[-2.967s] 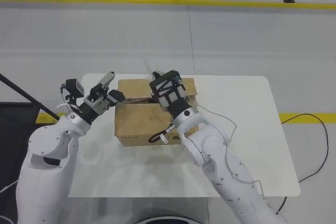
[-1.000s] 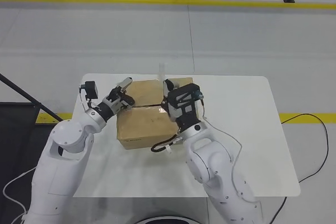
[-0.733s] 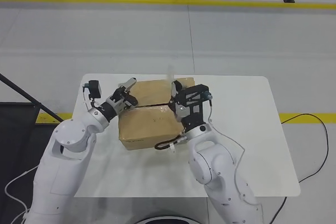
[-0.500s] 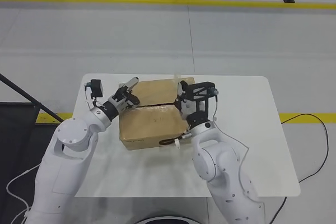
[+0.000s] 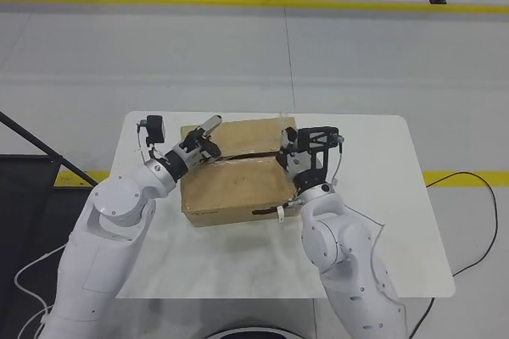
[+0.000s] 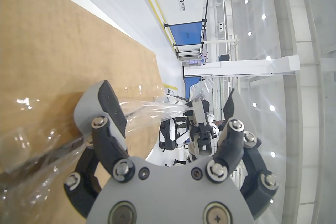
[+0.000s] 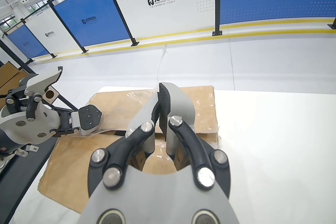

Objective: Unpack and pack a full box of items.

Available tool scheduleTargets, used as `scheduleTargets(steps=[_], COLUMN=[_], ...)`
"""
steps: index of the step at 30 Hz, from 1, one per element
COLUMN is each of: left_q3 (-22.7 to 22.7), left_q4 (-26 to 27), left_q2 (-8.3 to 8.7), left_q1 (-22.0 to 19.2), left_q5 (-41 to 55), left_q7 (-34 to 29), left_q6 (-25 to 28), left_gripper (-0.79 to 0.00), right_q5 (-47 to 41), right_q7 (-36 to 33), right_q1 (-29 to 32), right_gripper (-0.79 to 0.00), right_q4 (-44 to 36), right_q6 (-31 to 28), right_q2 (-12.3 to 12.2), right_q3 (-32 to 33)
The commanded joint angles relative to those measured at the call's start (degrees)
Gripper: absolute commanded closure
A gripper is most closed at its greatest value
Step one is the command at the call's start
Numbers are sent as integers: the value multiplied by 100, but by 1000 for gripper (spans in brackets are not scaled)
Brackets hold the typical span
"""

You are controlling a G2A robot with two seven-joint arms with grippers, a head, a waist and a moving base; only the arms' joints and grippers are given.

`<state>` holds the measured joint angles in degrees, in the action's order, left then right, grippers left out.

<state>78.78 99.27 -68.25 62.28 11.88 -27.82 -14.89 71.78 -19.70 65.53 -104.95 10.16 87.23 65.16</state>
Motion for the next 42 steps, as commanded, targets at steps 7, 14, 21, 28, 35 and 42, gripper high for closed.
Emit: scheduleTargets(steps=[7, 14, 21, 28, 35, 42], left_q3=[-96, -248, -489, -751, -839, -869], left_q4=[78, 148, 19, -311, -435, -431], left_q2=[-12, -34, -68, -118, -142, -152], left_q1=[-80, -152, -293, -460, -507, -489], left_q5=[24, 33, -87, -164, -199, -247], left_q7=[28, 94, 218, 338, 364, 375], left_q6=[-11, -16, -63, -80, -65, -56], left_gripper=[-785, -785, -785, -785, -785, -785], right_q5=[-138, -155, -201, -260, -322, -365], right_q7=[-68, -102, -126, -231, -288, -361], right_q1=[98, 168, 224, 194, 133, 81], right_gripper=[0, 0, 0, 0, -34, -77], right_q4=[-21, -25, -24, 46, 149, 180], right_q6=[11, 28, -20, -37, -51, -46], right_q2=[-10, -19, -31, -37, -39, -42], right_q3=[145, 213, 294, 345, 373, 402])
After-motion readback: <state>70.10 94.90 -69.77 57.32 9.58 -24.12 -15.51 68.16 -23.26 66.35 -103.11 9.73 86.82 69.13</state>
